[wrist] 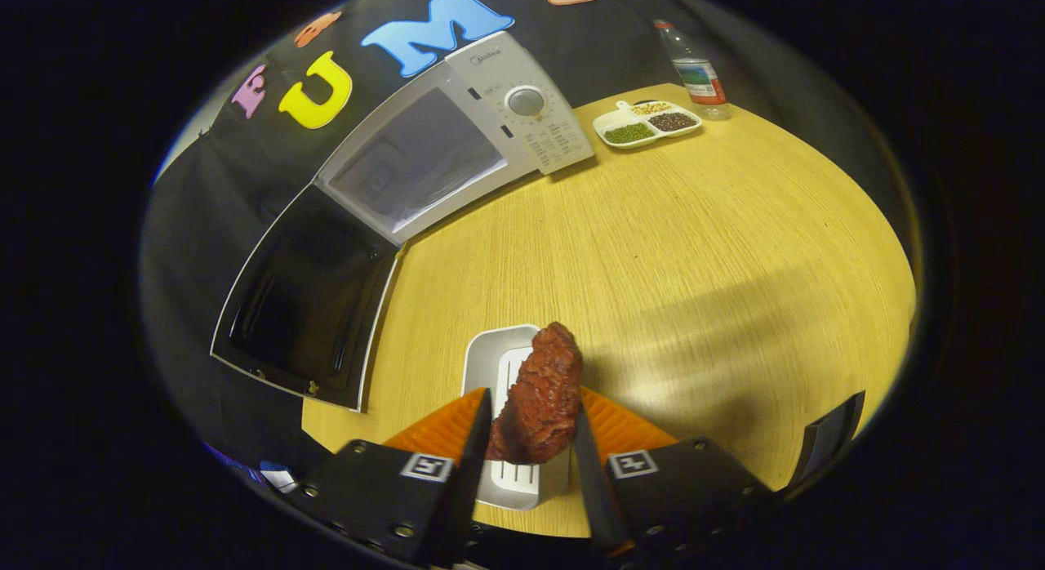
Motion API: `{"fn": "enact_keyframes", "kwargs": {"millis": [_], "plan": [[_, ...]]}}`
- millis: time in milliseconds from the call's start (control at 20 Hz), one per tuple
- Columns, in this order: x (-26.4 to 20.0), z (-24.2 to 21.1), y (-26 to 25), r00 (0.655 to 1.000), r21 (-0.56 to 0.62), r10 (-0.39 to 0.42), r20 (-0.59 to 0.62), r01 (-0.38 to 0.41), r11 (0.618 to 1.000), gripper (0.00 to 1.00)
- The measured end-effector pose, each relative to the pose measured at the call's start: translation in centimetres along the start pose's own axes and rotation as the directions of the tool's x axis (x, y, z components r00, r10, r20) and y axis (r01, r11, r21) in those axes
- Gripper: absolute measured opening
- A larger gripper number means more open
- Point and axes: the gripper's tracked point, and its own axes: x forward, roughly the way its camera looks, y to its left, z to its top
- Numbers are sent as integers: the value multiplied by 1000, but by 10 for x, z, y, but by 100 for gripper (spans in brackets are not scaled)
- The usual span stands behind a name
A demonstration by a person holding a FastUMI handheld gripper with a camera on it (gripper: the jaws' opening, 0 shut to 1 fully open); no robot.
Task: Open the microwave, put the food inside, and close the microwave door.
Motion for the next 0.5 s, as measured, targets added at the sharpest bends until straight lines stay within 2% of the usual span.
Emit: {"fn": "enact_keyframes", "kwargs": {"millis": [50,150,250,300,350,400,500], "plan": [[-4,1,4,1000,24,21,-7,-20,1000,37],[-7,-1,4,999,26,35,-16,-34,999,37],[-10,4,9,999,53,50,-9,-50,997,19],[-16,9,12,998,73,67,6,-67,995,19],[0,14,11,998,72,57,12,-57,996,6],[-15,11,15,999,57,52,16,-53,997,5],[-18,10,18,998,46,57,1,-57,997,6]]}}
